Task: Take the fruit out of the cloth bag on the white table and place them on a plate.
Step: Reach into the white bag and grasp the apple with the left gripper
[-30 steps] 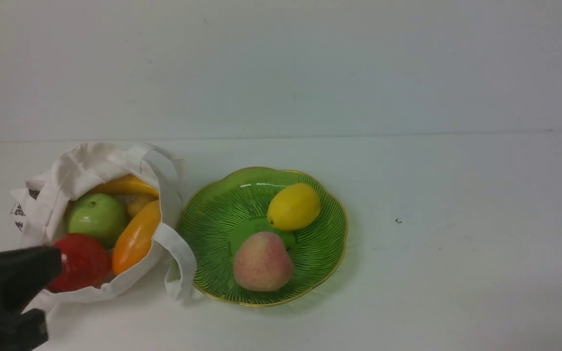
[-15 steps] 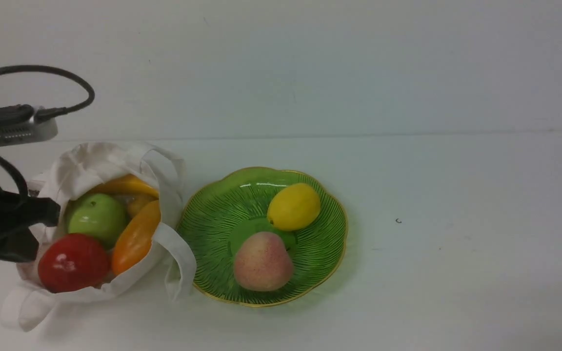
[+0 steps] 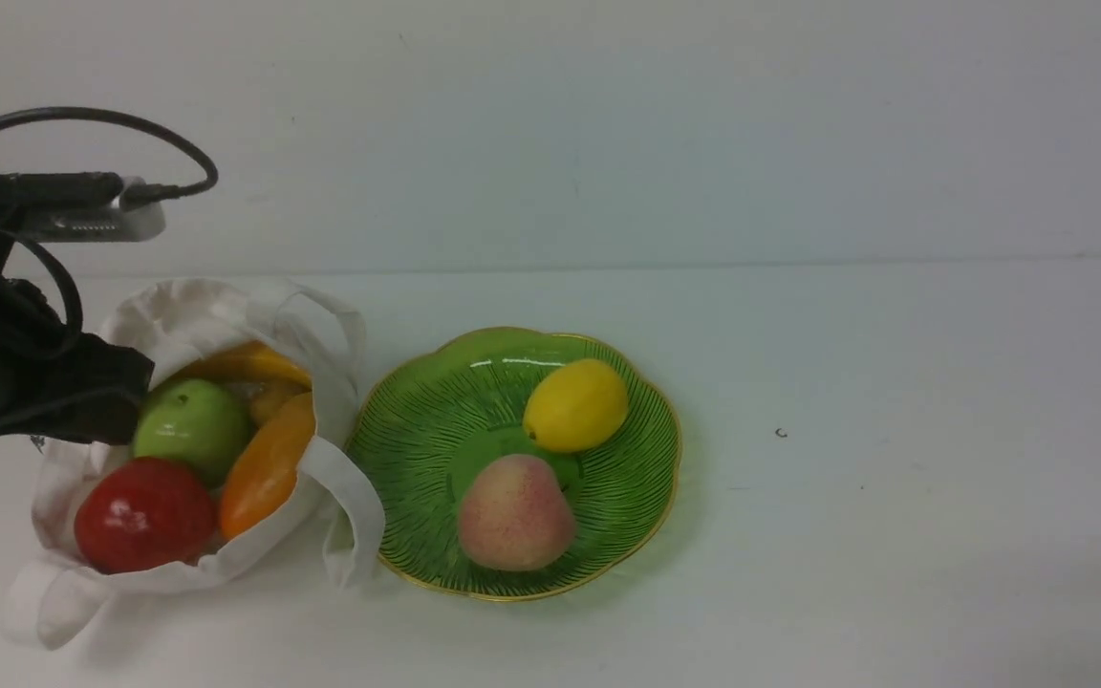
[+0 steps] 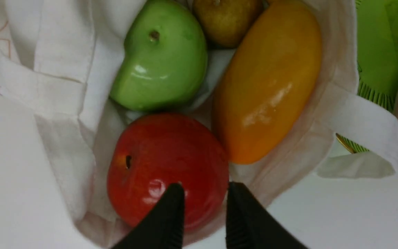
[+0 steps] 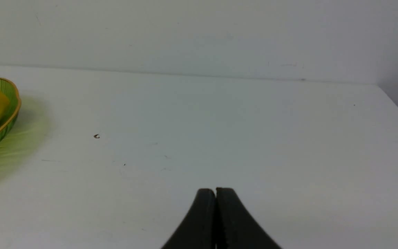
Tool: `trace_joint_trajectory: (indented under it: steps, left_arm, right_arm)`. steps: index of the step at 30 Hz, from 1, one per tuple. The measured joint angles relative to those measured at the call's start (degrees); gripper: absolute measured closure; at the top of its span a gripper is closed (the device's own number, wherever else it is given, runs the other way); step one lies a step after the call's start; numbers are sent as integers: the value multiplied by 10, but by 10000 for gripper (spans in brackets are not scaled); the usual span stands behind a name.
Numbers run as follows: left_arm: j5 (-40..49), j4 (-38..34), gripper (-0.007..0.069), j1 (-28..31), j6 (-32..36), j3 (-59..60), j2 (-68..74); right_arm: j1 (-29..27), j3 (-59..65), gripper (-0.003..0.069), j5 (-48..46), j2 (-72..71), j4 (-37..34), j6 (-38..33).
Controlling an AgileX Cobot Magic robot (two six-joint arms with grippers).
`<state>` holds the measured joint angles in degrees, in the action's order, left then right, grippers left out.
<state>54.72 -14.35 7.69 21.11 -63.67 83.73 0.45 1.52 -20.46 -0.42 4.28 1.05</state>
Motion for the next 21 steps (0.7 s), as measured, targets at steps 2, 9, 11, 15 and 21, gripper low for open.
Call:
trace_joint_trajectory:
  steps: [2, 9, 11, 15, 21]
  left_arm:
    - [-1, 1, 306, 0, 9, 0, 11]
    - [-1, 3, 30, 0, 37, 0, 71]
    - [-7, 3, 17, 0, 38, 0, 85]
    - [-15, 3, 13, 0, 40, 0, 117]
    - [-25, 16, 98, 0, 36, 0, 144]
  right_arm:
    - [0, 0, 673, 0, 0, 0, 0]
    - [0, 0, 673, 0, 0, 0, 0]
    - [0, 0, 673, 0, 0, 0, 0]
    - [0, 0, 673, 0, 0, 0, 0]
    - [0, 0, 673, 0, 0, 0, 0]
